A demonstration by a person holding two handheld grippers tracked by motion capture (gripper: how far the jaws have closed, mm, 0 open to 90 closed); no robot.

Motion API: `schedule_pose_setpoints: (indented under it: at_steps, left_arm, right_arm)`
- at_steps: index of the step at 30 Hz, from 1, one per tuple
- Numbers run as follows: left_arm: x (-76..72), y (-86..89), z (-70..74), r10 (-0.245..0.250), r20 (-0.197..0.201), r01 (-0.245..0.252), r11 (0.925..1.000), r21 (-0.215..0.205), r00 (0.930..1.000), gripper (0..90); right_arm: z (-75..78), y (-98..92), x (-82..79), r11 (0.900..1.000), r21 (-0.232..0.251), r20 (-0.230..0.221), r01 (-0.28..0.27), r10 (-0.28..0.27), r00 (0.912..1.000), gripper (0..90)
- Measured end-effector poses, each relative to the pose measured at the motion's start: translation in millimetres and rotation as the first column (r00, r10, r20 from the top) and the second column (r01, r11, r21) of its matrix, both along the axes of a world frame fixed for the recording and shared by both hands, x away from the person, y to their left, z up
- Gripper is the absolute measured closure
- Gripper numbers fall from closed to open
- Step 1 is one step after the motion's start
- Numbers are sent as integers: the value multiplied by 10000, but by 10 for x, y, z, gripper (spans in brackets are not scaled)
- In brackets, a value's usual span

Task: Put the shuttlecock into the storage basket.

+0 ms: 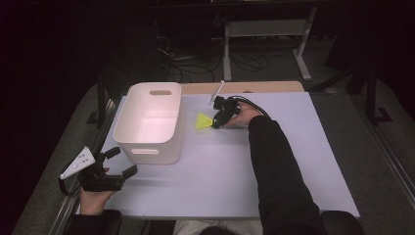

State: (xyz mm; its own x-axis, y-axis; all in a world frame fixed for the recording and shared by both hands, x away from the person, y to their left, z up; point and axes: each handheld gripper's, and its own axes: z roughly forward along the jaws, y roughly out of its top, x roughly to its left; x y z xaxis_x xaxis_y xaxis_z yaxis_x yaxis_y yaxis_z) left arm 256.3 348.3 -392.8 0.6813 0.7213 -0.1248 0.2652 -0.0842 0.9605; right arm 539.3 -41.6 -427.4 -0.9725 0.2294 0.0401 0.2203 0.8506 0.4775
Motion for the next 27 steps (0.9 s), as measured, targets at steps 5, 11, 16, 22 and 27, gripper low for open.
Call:
schedule_pose_setpoints:
  at_steps: [5, 11, 16, 22, 27]
  left_arm:
    - [0, -1, 0, -3, -6, 3, 10000, 2, 10000, 0]
    - [-2, -2, 0, 16, -6, -16, 10000, -3, 10000, 0]
    - [-2, -1, 0, 17, 1, -17, 10000, 11, 10000, 0]
    - [-4, -2, 0, 34, -3, -34, 10000, 1, 10000, 0]
    - [-3, -1, -1, 42, -5, -42, 10000, 12, 10000, 0]
  right_arm:
    - [-4, 21, -19, 9998, -193, 69, 10, -8, 10000, 615]
    - [36, 35, -27, 10000, -79, 97, 23, -23, 10000, 628]
    - [69, 29, -33, 9999, -98, 142, 61, -60, 9999, 630]
    - [122, 13, -41, 9999, 19, 122, 136, -136, 9998, 630]
    - [177, -15, -52, 9998, 95, 182, 171, -172, 9997, 631]
